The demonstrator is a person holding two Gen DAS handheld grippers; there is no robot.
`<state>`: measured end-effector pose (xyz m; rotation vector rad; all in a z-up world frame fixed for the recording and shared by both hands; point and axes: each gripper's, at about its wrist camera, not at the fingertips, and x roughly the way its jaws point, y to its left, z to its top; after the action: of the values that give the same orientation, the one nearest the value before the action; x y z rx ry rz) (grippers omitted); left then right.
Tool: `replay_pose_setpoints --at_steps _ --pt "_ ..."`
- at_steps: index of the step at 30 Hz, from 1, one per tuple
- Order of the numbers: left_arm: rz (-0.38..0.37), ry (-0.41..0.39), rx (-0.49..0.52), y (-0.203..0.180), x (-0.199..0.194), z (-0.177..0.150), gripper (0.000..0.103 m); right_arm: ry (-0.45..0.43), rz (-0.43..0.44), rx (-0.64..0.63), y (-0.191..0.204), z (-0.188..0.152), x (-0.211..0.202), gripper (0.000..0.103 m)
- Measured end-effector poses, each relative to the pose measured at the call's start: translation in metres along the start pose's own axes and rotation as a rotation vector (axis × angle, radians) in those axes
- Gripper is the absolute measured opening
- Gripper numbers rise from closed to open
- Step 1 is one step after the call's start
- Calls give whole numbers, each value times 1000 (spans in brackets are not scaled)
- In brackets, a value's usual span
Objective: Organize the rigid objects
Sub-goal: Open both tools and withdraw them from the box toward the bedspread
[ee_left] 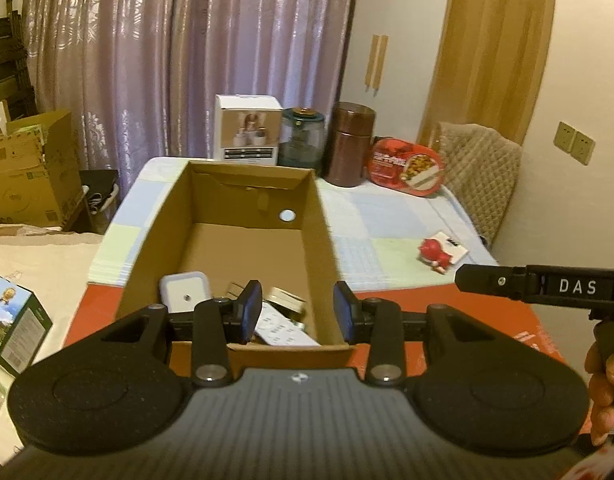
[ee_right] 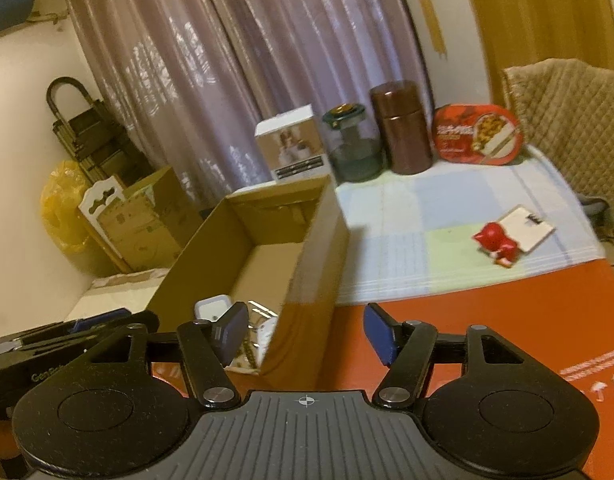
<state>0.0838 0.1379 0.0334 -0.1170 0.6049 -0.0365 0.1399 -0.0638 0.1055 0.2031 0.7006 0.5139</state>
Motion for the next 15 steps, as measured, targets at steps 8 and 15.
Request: replay_pose_setpoints --at_steps 8,15 --pt "-54 10 1 -32 -5 -8 48 -20 -90 1 -40 -9 -43 64" --pt "-97 14 40 -68 -2 -11 63 -49 -165 41 -78 -12 -78 65"
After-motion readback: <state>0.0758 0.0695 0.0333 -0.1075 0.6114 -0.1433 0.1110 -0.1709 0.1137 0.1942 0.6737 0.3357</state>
